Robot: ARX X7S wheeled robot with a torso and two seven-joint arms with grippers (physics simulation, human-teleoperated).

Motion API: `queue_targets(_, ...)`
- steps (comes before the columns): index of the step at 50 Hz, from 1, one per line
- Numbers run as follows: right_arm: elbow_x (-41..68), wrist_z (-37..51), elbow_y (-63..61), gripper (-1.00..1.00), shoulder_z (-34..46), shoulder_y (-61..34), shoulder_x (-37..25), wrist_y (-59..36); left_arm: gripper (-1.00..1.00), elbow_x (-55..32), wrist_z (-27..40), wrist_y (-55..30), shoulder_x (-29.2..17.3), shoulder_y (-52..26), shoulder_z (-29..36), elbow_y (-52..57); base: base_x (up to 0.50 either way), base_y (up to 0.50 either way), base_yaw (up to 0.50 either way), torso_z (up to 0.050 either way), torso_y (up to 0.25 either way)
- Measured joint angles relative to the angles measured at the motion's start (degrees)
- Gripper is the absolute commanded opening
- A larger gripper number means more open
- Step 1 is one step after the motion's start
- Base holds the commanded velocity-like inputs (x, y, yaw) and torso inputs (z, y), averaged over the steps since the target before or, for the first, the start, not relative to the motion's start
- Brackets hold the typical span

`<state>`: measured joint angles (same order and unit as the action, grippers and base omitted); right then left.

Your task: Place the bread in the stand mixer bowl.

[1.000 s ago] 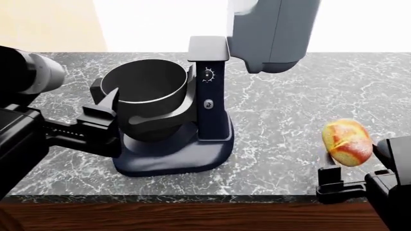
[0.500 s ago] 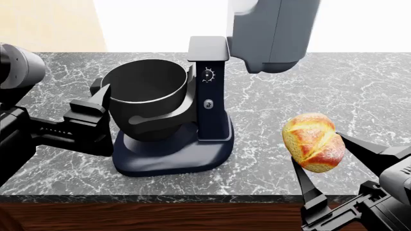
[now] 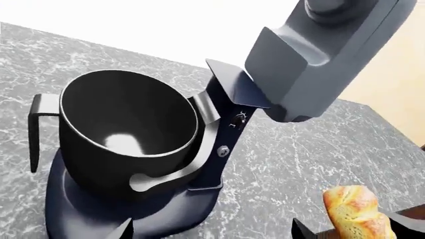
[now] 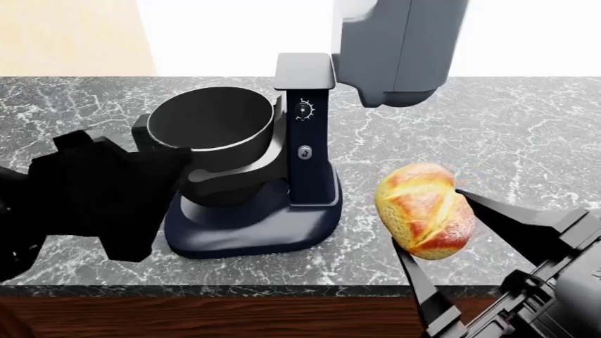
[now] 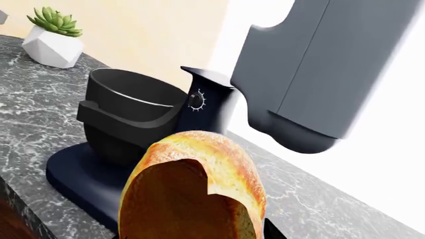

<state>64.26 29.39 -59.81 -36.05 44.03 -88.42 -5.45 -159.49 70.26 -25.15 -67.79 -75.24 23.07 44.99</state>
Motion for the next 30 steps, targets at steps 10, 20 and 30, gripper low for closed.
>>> queue_targets(10,-2.5,0.0,-0.1,-1.0,3.2,-0.5,-1.0,2.7,1.0,-5.2,-5.3,4.7,2.6,2.6,-0.9,-3.2,0.0,0.0,0.0,0.0,0.0)
queue_targets(20,-4.2,-0.2,-0.1,-1.0,5.8,-1.4,-1.3,4.4,1.0,-6.6,-11.0,5.0,6.0,5.9,-0.7,-8.3,0.0,0.0,0.0,0.0,0.0)
queue_targets(30,-4.8,-1.1,-0.1,-1.0,7.1,-3.0,-1.5,4.7,1.0,-5.4,-12.4,3.3,9.2,7.0,1.8,-11.4,0.0,0.0,0.0,0.0,0.0)
